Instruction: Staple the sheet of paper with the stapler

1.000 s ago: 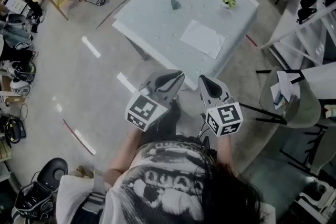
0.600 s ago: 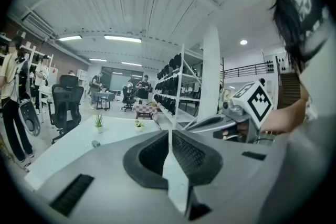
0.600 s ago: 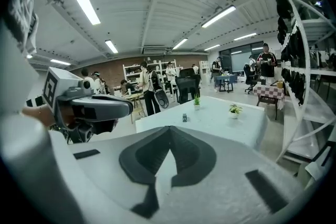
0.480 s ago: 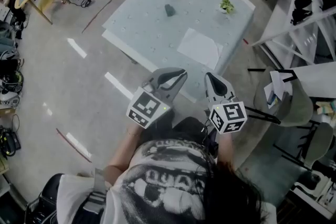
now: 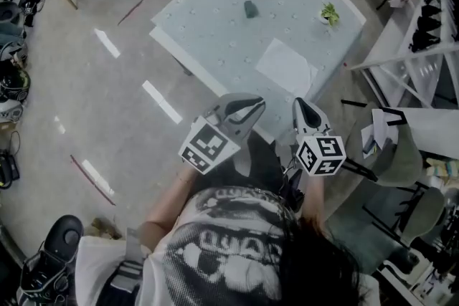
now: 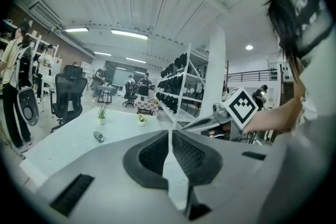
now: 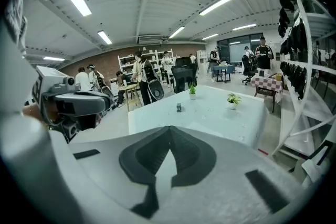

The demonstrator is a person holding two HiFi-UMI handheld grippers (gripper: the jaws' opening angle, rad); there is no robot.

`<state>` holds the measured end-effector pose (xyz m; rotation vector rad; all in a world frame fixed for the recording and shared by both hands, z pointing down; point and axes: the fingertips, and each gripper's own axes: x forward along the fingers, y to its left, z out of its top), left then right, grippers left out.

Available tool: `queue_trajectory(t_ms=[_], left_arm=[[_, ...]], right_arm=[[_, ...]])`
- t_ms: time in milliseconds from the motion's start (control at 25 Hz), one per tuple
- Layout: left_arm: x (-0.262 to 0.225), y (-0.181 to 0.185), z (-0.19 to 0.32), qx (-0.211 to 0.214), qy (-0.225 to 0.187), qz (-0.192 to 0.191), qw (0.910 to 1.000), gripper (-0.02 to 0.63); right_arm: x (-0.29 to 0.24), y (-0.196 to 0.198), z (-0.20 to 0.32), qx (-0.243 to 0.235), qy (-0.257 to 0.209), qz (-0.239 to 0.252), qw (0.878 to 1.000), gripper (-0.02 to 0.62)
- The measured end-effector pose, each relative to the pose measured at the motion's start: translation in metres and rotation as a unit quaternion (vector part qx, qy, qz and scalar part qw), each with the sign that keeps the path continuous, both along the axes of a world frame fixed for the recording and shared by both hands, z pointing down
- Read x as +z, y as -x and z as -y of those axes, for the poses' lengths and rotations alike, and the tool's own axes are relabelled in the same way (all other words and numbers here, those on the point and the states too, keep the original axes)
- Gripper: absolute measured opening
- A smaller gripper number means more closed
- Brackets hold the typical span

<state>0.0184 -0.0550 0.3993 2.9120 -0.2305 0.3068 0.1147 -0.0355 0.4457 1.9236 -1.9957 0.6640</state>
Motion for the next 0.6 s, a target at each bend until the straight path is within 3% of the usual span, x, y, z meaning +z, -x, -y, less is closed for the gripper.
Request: queue_trajectory(t_ms=[320,600], left_arm=[[0.004,-0.013,0.015,-0.044,-0.008,0.012,0.9989,0.02],[0.005,-0.04,0.03,-0.1,-0.007,0.026,0.9946,0.02]], right_arm=[[0.018,-0.045,0.035,-0.045,0.012,-0.007,0.999,0.001],[0.064,-0.1,0.067,-0.122,0.073,-0.038,0.989,0.06]])
